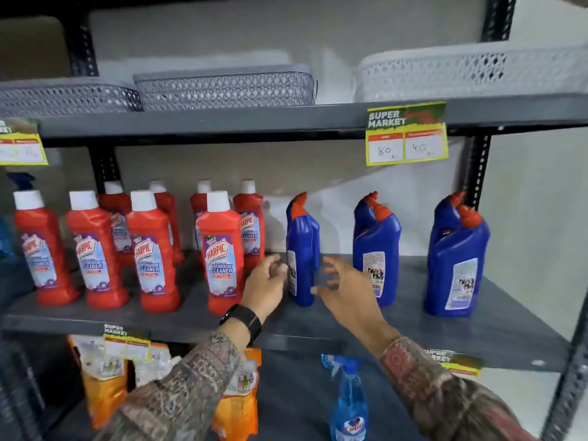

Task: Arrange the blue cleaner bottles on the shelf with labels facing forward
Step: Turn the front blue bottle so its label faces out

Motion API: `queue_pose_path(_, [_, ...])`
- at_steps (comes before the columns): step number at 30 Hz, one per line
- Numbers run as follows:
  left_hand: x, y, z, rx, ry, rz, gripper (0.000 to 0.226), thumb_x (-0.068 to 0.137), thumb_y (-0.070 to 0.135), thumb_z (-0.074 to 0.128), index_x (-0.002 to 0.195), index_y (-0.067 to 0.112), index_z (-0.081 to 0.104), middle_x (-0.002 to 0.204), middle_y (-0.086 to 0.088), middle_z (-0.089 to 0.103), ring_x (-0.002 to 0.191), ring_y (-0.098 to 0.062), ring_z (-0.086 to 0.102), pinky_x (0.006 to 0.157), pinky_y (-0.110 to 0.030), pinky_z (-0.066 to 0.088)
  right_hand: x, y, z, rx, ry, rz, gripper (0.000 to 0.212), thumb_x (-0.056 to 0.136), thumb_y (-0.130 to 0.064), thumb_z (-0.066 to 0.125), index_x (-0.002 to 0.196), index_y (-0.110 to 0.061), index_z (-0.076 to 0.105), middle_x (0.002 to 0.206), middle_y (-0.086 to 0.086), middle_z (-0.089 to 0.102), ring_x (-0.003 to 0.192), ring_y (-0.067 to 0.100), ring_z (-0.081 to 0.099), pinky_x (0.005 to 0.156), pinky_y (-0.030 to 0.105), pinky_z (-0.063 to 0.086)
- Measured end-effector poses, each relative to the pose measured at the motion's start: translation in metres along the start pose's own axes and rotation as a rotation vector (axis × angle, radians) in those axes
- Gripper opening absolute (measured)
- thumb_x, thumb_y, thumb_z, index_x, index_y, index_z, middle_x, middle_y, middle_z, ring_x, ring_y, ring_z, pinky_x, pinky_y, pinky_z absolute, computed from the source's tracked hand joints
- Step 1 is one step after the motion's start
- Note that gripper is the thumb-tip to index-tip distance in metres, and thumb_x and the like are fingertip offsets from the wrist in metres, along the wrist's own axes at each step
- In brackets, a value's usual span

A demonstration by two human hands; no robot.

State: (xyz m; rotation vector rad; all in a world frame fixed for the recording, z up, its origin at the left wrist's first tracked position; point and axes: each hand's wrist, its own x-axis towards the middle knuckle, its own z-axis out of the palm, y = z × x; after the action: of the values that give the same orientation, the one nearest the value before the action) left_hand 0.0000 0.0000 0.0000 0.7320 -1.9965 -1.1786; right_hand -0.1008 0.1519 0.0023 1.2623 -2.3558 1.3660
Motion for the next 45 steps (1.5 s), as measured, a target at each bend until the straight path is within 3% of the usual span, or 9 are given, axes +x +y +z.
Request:
queue_pose_path(5, [0.018, 0.005, 0.001, -0.085, -0.061, -0.068, 0.049, 0.106, 0.028, 0.051, 0.152, 0.011, 0.049, 0.15, -0.006, 0.056, 0.138, -0.021, 0.053, 0.116, -0.034, 0.04, 0.006, -0.008, 0.016, 0.06, -0.036, 0.126, 0.071, 0.077, -0.026, 0.087, 0.14, -0.018, 0.057, 0.128, 0.002, 0.07, 0.111, 0.024, 0.07, 0.096, 0.044, 0.057])
queue_pose_path(9, [0.021, -0.001, 0.005, -0.218, -0.166, -0.103, 0.032, 0.108, 0.022, 0.047, 0.137, 0.014, 0.059, 0.128, -0.001, 0.064, 0.109, -0.011, 0.061, 0.096, -0.026, 0.042, 0.006, -0.009, 0.032, 0.006, -0.017, 0.13, 0.074, 0.074, -0.03, 0.089, 0.14, -0.017, 0.058, 0.131, 0.001, 0.071, 0.12, 0.024, 0.066, 0.101, 0.038, 0.053])
queue_pose_path(17, [0.028, 0.0, 0.001, -0.394, -0.197, -0.1, 0.034, 0.106, 0.031, 0.052, 0.135, 0.016, 0.062, 0.13, -0.01, 0.073, 0.121, -0.024, 0.069, 0.111, -0.047, 0.051, 0.013, -0.01, 0.038, -0.087, 0.048, 0.06, 0.055, 0.078, -0.035, 0.084, 0.126, -0.018, 0.067, 0.118, -0.001, 0.077, 0.103, 0.019, 0.073, 0.087, 0.027, 0.056])
queue_pose_path(21, [0.025, 0.022, -0.003, -0.364, -0.349, 0.015, 0.05, 0.093, 0.064, 0.058, 0.131, 0.033, 0.066, 0.122, 0.005, 0.077, 0.116, -0.014, 0.071, 0.099, -0.032, 0.056, 0.021, -0.018, 0.028, -0.137, 0.143, -0.02, 0.05, 0.076, -0.04, 0.084, 0.119, -0.021, 0.069, 0.102, -0.004, 0.079, 0.088, 0.018, 0.075, 0.083, 0.033, 0.059])
queue_pose_path(25, [0.02, 0.031, 0.004, -0.37, -0.319, 0.094, 0.04, 0.093, 0.053, 0.065, 0.127, 0.03, 0.066, 0.115, 0.003, 0.078, 0.111, -0.014, 0.074, 0.091, -0.03, 0.061, 0.024, -0.023, 0.024, -0.181, 0.132, -0.071, 0.062, 0.069, -0.048, 0.087, 0.123, -0.024, 0.066, 0.095, -0.006, 0.076, 0.081, 0.014, 0.072, 0.079, 0.034, 0.06])
queue_pose_path(29, [0.019, 0.029, 0.003, -0.467, -0.337, 0.123, 0.036, 0.101, 0.042, 0.057, 0.133, 0.026, 0.065, 0.119, -0.001, 0.079, 0.108, -0.013, 0.076, 0.088, -0.025, 0.061, 0.033, -0.015, 0.011, 0.231, -0.095, 0.007, 0.078, 0.065, -0.032, 0.096, 0.131, -0.029, 0.055, 0.11, -0.017, 0.069, 0.097, 0.001, 0.069, 0.086, 0.019, 0.058])
queue_pose_path(33, [0.016, 0.031, 0.0, -0.458, -0.385, 0.158, 0.037, 0.102, 0.043, 0.054, 0.135, 0.028, 0.064, 0.121, 0.001, 0.078, 0.111, -0.013, 0.075, 0.098, -0.034, 0.059, 0.046, -0.009, 0.009, 0.503, -0.233, 0.017, 0.091, 0.063, -0.012, 0.098, 0.14, -0.022, 0.05, 0.123, 0.004, 0.072, 0.107, 0.015, 0.074, 0.094, 0.036, 0.061])
queue_pose_path(39, [0.018, 0.037, -0.009, -0.119, -0.004, 0.287, 0.034, 0.091, 0.049, 0.07, 0.114, 0.024, 0.073, 0.096, 0.003, 0.08, 0.086, -0.013, 0.078, 0.081, -0.04, 0.065, 0.045, -0.007, 0.019, 0.393, -0.067, 0.012, 0.092, 0.055, -0.028, 0.101, 0.133, -0.029, 0.052, 0.117, -0.008, 0.071, 0.097, 0.005, 0.073, 0.073, 0.012, 0.057])
queue_pose_path(45, [0.022, 0.031, -0.015, -0.193, 0.01, 0.28, 0.025, 0.097, 0.034, 0.067, 0.113, 0.017, 0.075, 0.098, 0.001, 0.081, 0.082, -0.009, 0.077, 0.072, -0.027, 0.062, 0.054, 0.006, 0.005, 0.567, -0.191, 0.051, 0.068, 0.081, -0.008, 0.085, 0.136, -0.031, 0.053, 0.123, 0.01, 0.071, 0.108, 0.023, 0.074, 0.093, 0.042, 0.061])
